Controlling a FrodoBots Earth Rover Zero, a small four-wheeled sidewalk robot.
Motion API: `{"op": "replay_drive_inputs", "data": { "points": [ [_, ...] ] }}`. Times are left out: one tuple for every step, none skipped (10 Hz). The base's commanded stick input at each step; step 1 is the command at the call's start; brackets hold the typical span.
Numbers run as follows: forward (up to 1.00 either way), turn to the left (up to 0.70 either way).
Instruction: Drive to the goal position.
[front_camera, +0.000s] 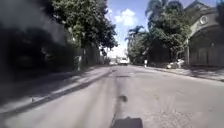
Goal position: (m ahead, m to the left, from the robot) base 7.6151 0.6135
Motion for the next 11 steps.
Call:
{"op": "replay_drive_inputs", "data": {
  "points": [
    [1.00, -0.01],
    [1.00, -0.01],
    [1.00, -0.01],
    [1.00, -0.01],
    [1.00, -0.01],
    [1.00, -0.01],
    [1.00, -0.01],
    [1.00, -0.01],
    [1.00, -0.01],
    [1.00, -0.01],
    [1.00, -0.01]
  ]
}}
